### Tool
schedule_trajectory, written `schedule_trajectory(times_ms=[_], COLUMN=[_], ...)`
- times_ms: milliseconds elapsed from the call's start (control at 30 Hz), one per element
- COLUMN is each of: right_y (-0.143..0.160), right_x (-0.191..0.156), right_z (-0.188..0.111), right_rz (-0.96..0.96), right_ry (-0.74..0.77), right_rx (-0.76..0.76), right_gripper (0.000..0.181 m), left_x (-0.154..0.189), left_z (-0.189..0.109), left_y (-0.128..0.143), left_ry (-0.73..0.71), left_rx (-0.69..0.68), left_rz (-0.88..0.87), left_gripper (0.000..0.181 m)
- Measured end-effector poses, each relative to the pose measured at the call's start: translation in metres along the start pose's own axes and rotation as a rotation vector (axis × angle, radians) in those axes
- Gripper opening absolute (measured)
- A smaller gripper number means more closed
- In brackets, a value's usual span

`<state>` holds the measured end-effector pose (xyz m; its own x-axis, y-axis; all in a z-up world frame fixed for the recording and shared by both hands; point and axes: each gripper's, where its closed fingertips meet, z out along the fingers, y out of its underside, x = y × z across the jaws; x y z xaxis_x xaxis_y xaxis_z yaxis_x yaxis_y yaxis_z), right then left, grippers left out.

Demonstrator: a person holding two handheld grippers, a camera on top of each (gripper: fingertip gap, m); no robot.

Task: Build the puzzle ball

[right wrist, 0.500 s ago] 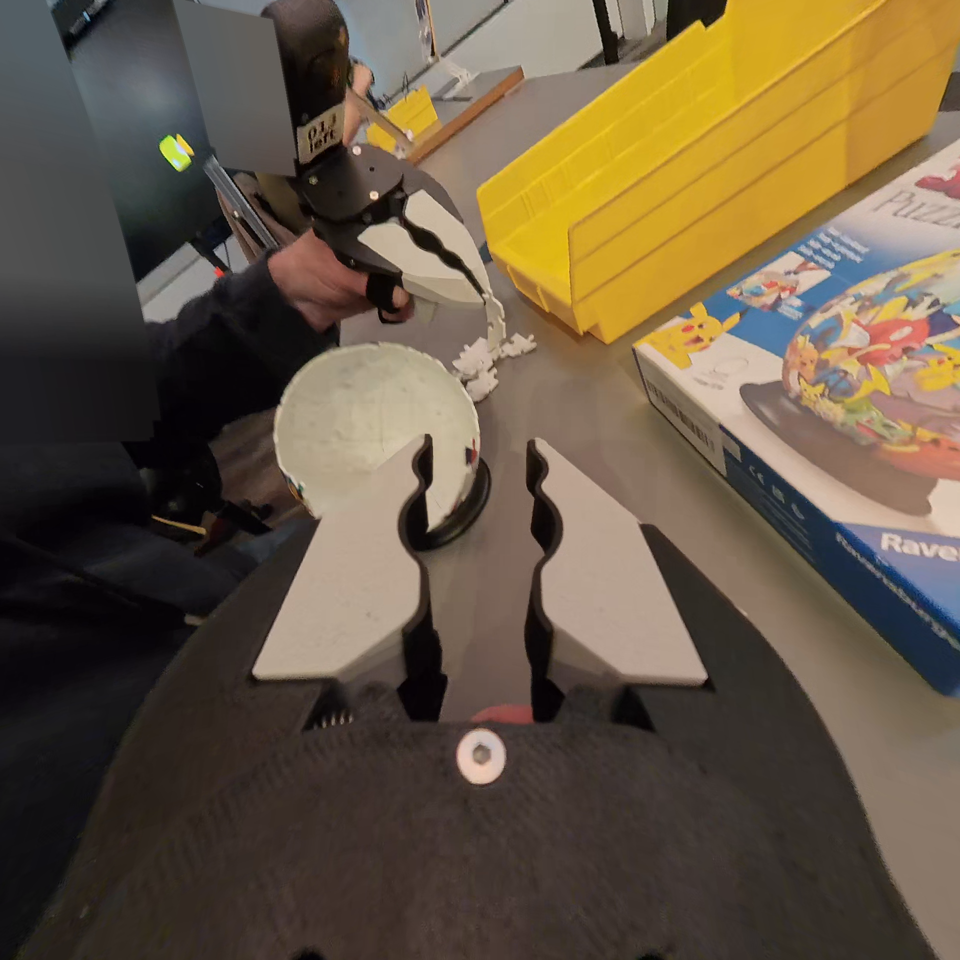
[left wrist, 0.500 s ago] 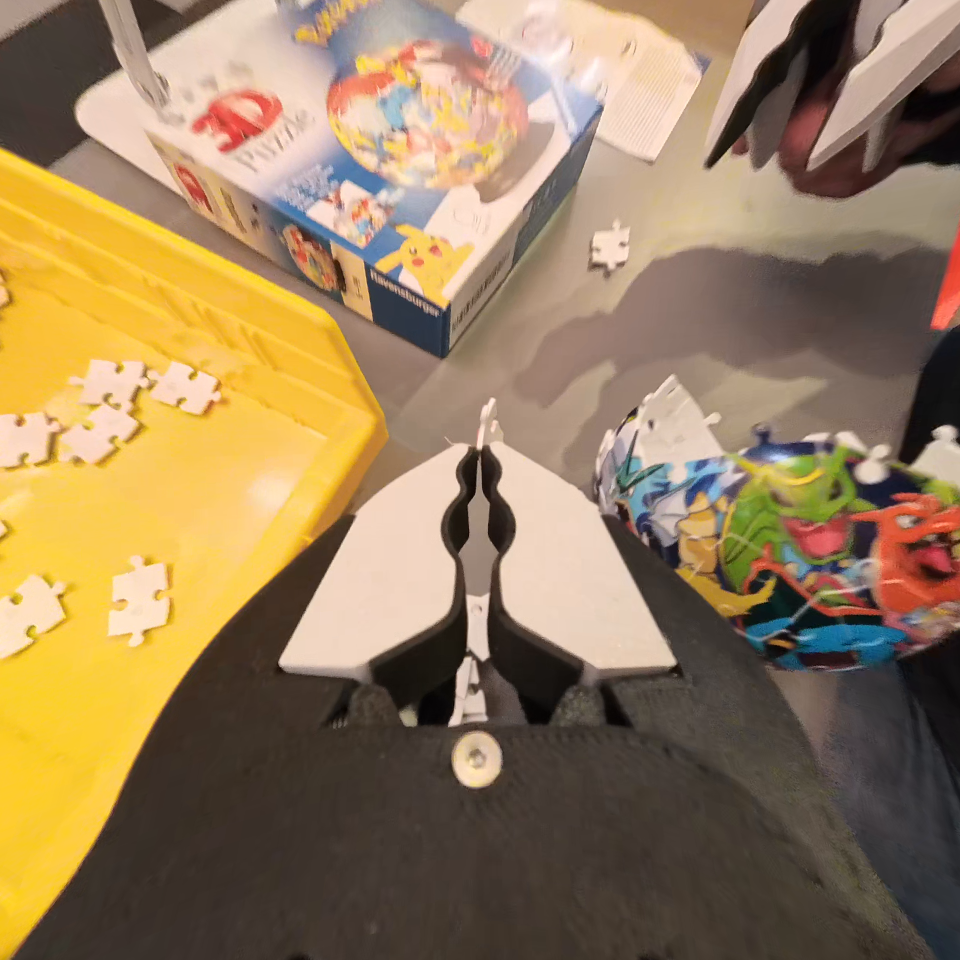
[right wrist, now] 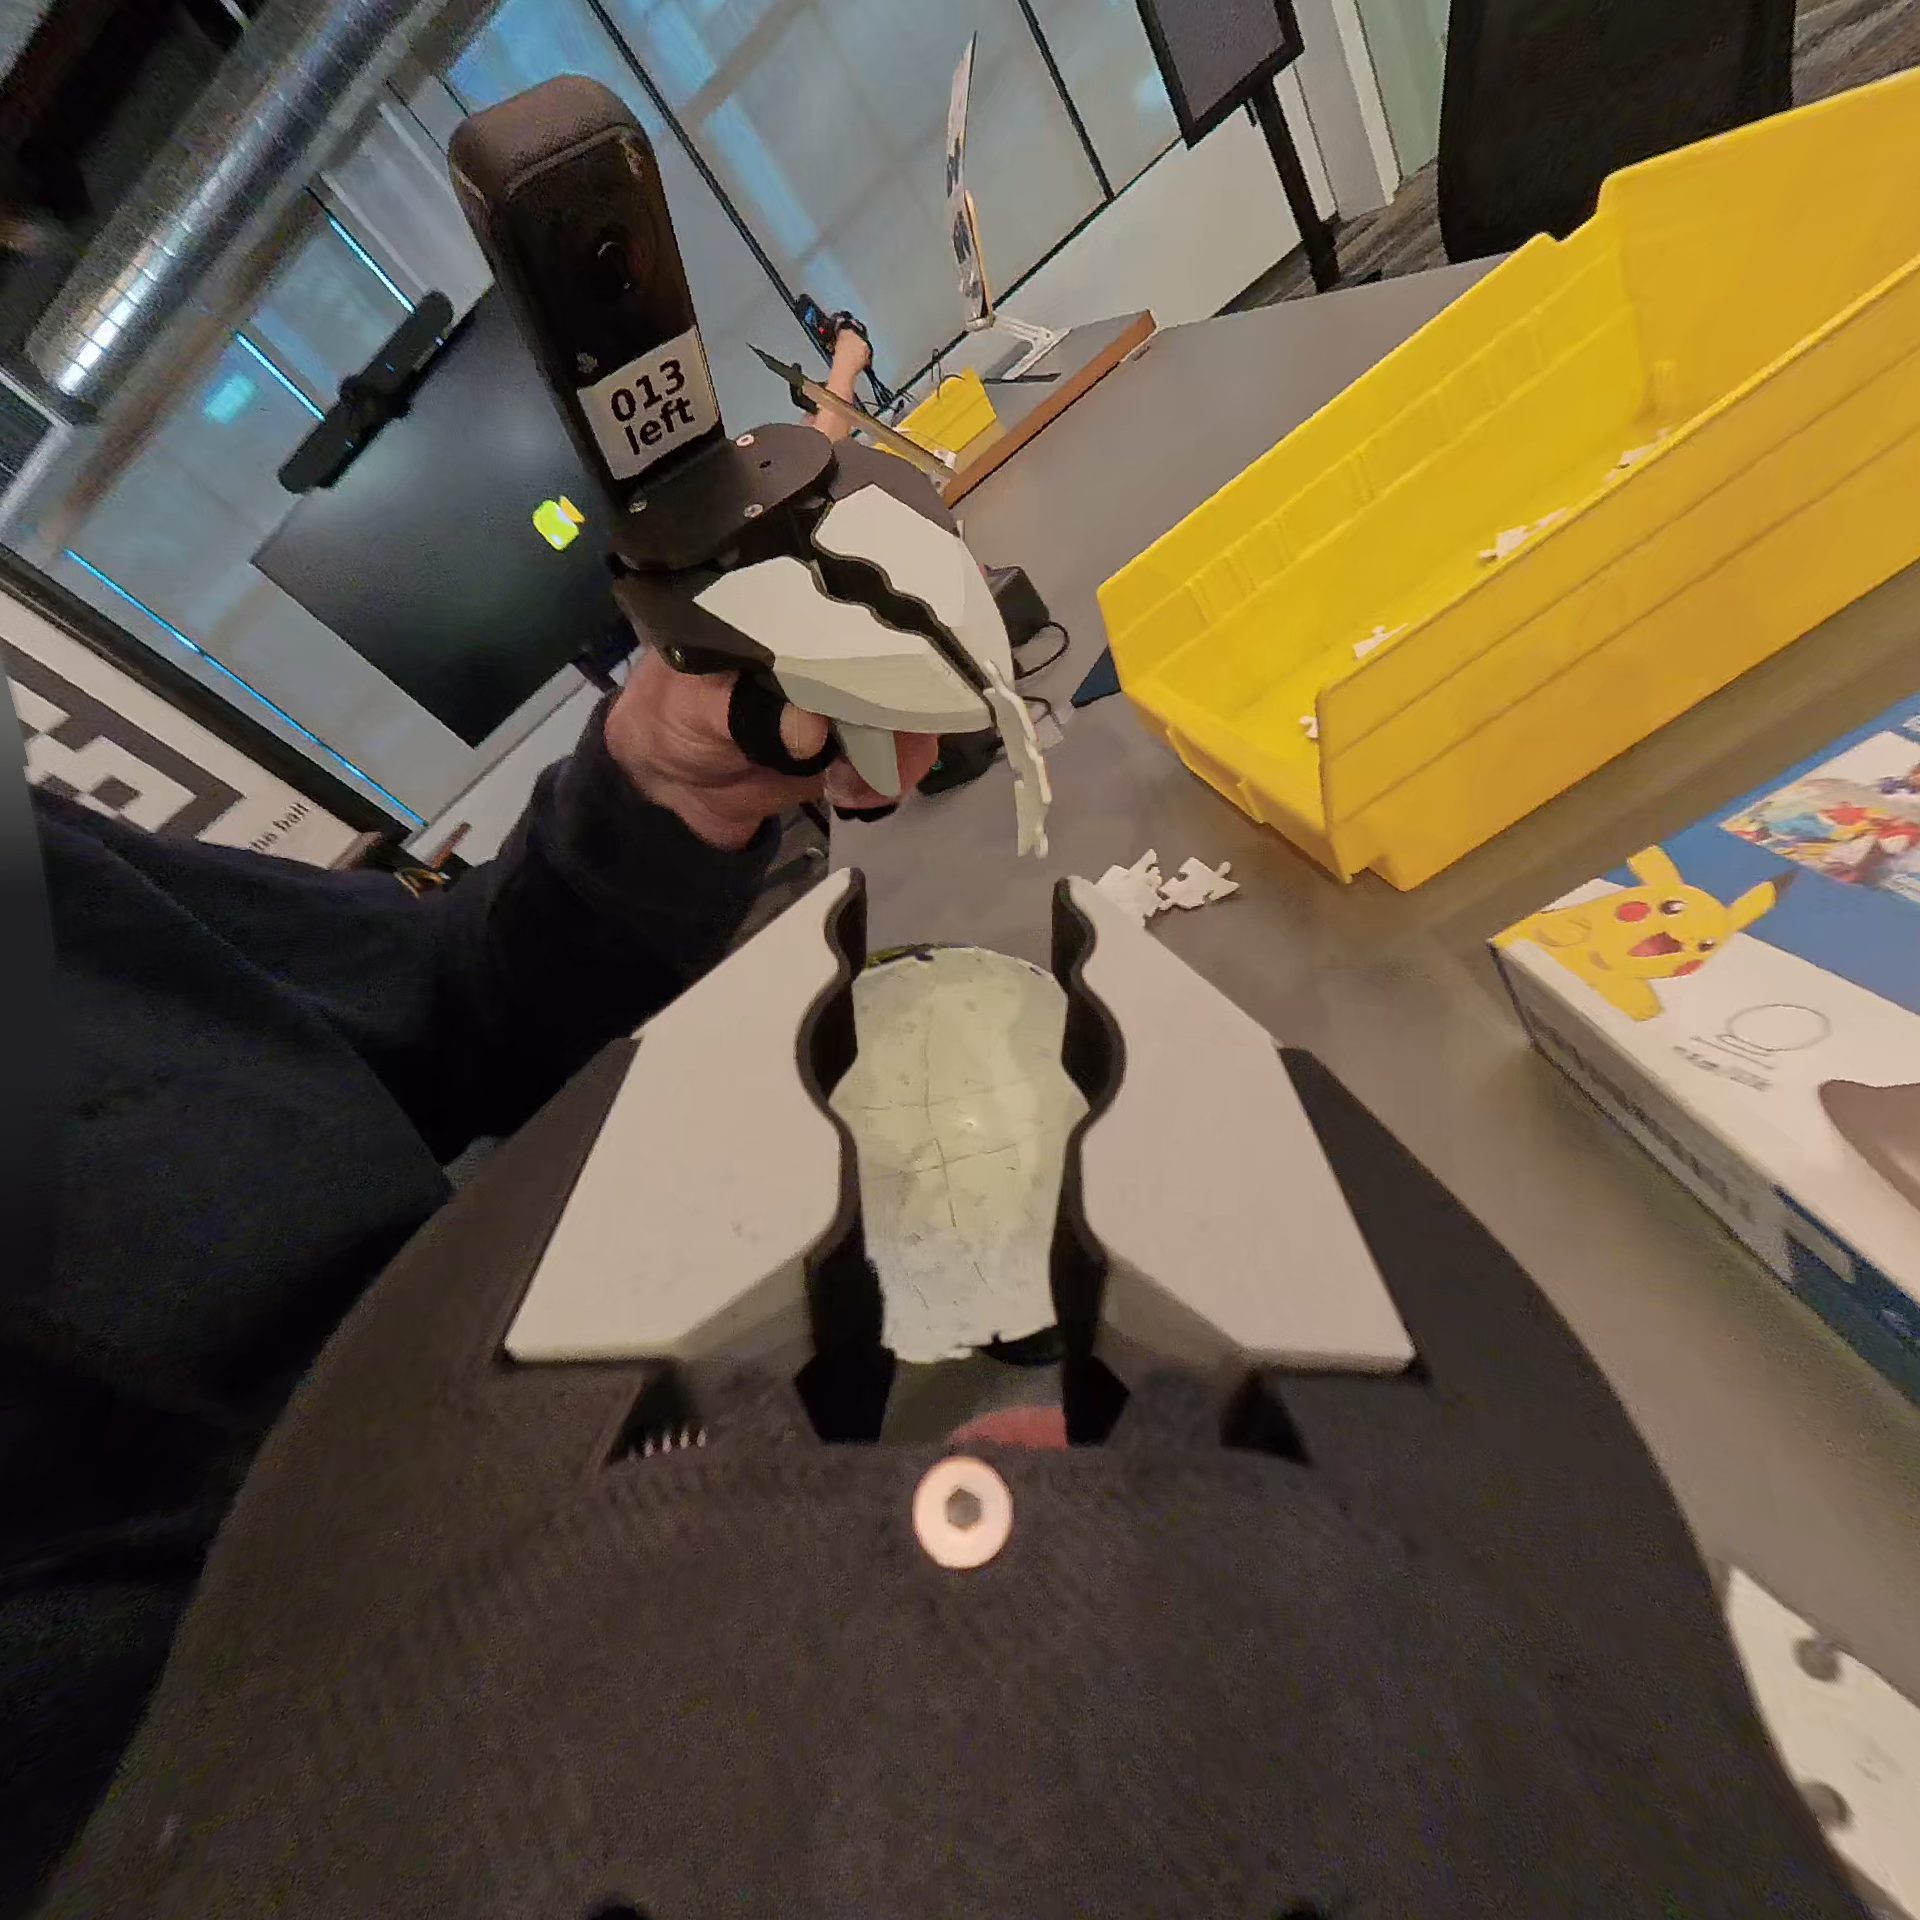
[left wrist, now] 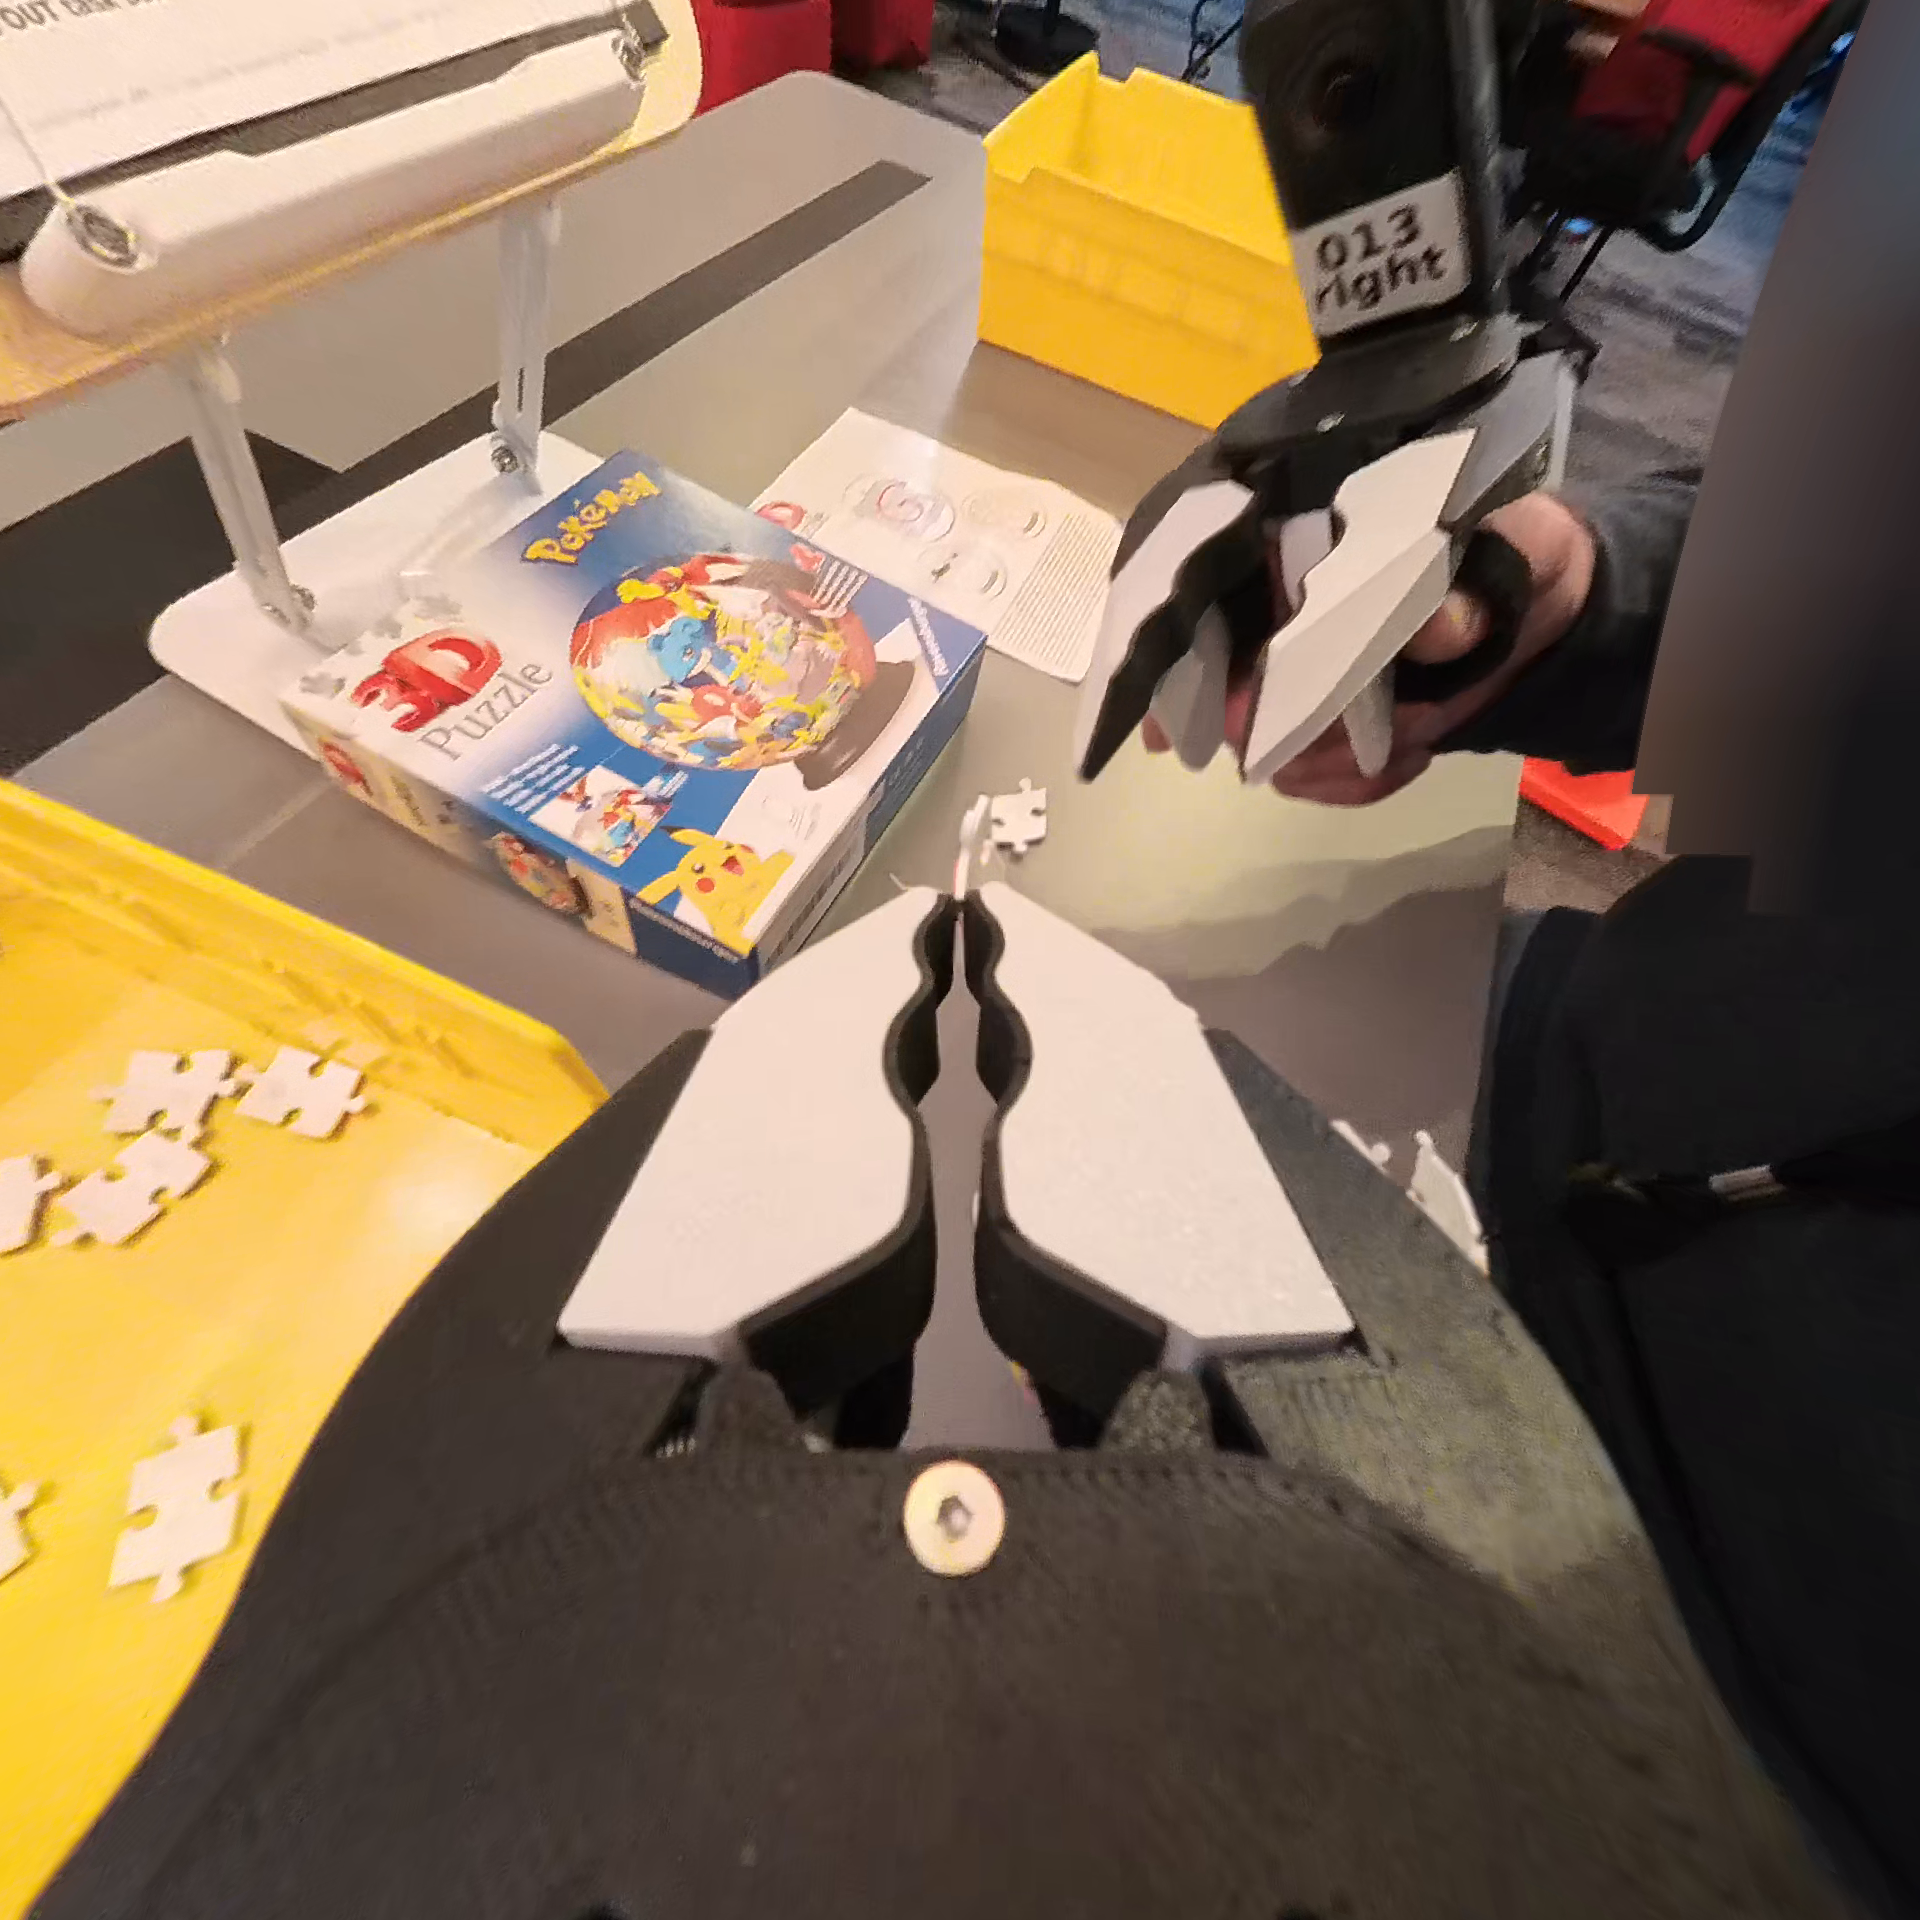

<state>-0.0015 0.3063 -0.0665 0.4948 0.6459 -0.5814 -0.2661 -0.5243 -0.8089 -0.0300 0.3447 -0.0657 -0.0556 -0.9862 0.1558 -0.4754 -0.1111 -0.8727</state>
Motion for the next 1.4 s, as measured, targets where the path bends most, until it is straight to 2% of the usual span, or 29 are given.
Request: schedule_trajectory(times_ms=[167, 300, 433, 533, 667, 833, 933, 1033, 1200, 1300, 1400], right_y=[0.001, -0.004, -0.011, -0.003, -0.001, 0.006, 0.014, 0.028, 0.054, 0.067, 0.074], right_x=[0.002, 0.01, 0.01, 0.006, 0.009, 0.008, 0.009, 0.011, 0.019, 0.023, 0.025], right_z=[0.01, 0.011, 0.011, 0.016, 0.015, 0.012, 0.005, -0.006, -0.018, -0.021, -0.023], right_rz=[0.056, 0.057, 0.019, -0.024, -0.076, -0.092, -0.059, -0.008, 0.072, 0.093, 0.112], right_ry=[0.002, 0.054, 0.064, 0.064, 0.108, 0.13, 0.153, 0.178, 0.215, 0.236, 0.252], right_rx=[0.015, 0.058, 0.061, -0.01, -0.026, -0.061, -0.064, -0.064, -0.076, -0.097, -0.101], right_gripper=[0.036, 0.033, 0.022, 0.017, 0.002, 0.0, 0.0, 0.0, 0.0, 0.0, 0.0], left_x=[0.005, 0.01, 0.018, 0.021, 0.027, 0.03, 0.027, 0.023, 0.023, 0.031, 0.043], left_z=[0.007, 0.012, 0.019, 0.023, 0.026, 0.03, 0.021, -0.003, -0.036, -0.042, -0.034], left_y=[-0.013, -0.013, -0.005, -0.002, 0.006, 0.011, 0.011, 0.02, 0.058, 0.072, 0.088], left_ry=[0.058, 0.102, 0.152, 0.178, 0.228, 0.271, 0.259, 0.269, 0.239, 0.248, 0.22], left_rx=[0.093, 0.104, 0.037, -0.007, -0.087, -0.109, -0.081, -0.047, -0.01, 0.057, 0.038], left_rz=[-0.1, -0.141, -0.131, -0.121, -0.111, -0.131, -0.117, -0.127, -0.114, -0.088, 0.009], left_gripper=[0.002, 0.002, 0.002, 0.002, 0.002, 0.003, 0.03, 0.048, 0.091, 0.112, 0.144])
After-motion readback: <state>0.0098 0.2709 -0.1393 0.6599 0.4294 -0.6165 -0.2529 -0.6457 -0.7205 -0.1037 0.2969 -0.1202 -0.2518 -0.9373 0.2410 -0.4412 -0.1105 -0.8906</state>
